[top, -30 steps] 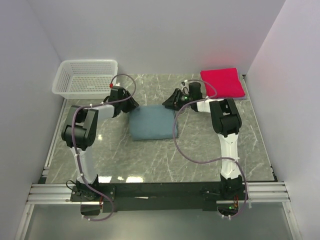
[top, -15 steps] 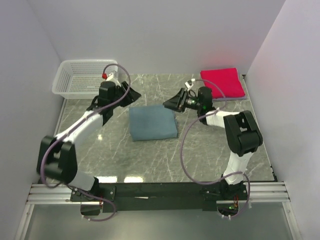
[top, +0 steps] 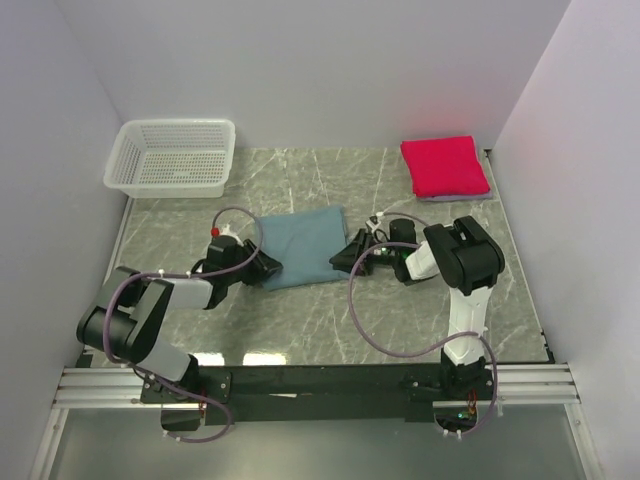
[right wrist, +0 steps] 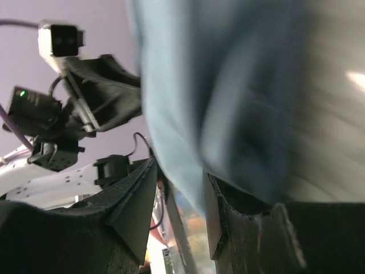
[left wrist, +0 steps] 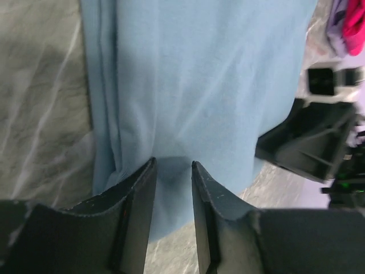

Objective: Fold and stack the t-shirts
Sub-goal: Fold the tshirt

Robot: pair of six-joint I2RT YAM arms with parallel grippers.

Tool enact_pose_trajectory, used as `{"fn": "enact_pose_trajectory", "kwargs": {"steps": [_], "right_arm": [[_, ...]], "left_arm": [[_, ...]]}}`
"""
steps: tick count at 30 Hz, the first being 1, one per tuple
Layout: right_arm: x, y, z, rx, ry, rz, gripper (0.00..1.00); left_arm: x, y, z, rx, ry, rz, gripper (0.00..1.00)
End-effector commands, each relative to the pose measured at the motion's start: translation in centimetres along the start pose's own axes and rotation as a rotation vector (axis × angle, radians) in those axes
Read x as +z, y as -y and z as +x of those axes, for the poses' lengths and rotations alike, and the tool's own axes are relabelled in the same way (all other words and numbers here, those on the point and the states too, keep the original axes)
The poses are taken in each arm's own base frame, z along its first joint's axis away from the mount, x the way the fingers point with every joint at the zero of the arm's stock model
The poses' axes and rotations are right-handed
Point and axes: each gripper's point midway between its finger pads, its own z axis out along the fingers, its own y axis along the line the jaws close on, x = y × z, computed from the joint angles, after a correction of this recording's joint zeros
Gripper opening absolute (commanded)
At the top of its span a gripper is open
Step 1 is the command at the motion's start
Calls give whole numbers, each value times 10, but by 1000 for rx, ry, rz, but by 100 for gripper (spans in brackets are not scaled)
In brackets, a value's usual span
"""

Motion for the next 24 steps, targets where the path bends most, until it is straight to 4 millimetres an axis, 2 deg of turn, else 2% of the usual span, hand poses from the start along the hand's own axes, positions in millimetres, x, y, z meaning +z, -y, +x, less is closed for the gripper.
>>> {"fn": "enact_pose_trajectory", "kwargs": {"steps": [1,2,3,4,5,6,8,9,11,14,16,18,19,20,21,22,23,24], "right_arm": [[-11,19,-8,-53,55,34,45],[-17,26,-9,-31,66,53,45],[-19,26,-9,-33,69,57,45],[-22,16,-11,-53,76,47,45],[-24,15,-10,-42,73,66,45],[-24,8,-9,-71,69,66,45],[-26,-21,-12,-124,77,33,45],[-23,-33,-7,-129,61,14,45],[-21,-64,-5,-172,55,-37,45],[-5,-101,8,-217,12,-102,45],[12,-112,23,-215,-32,-124,45],[25,-121,25,-220,-43,-148,45],[35,-111,27,-194,-56,-133,45],[44,-116,32,-192,-70,-156,45],[50,-113,35,-180,-79,-158,45],[59,-97,39,-150,-96,-139,45],[69,-95,43,-147,-119,-138,45],[74,-84,47,-139,-134,-116,45]], "left_arm": [[-6,-25,3,-59,44,-33,38],[-8,-29,3,-70,45,-43,38],[-11,-24,-1,-69,57,-30,38],[-14,-20,-4,-66,65,-22,39],[-17,-21,-5,-55,67,-42,41],[-23,-3,-17,-35,102,-3,42],[-31,8,-24,-15,125,4,44],[-39,14,-28,6,140,7,45],[-49,35,-34,42,159,42,46],[-54,48,-26,65,145,56,43],[-52,44,-17,71,128,41,41],[-46,27,-6,47,96,1,35],[-44,23,-3,39,90,-4,33],[-39,14,3,13,74,-28,28],[-38,2,10,-3,55,-52,26],[-36,-3,13,-14,49,-62,25],[-33,-11,17,-35,42,-87,24],[-32,-19,21,-43,31,-105,23]]}}
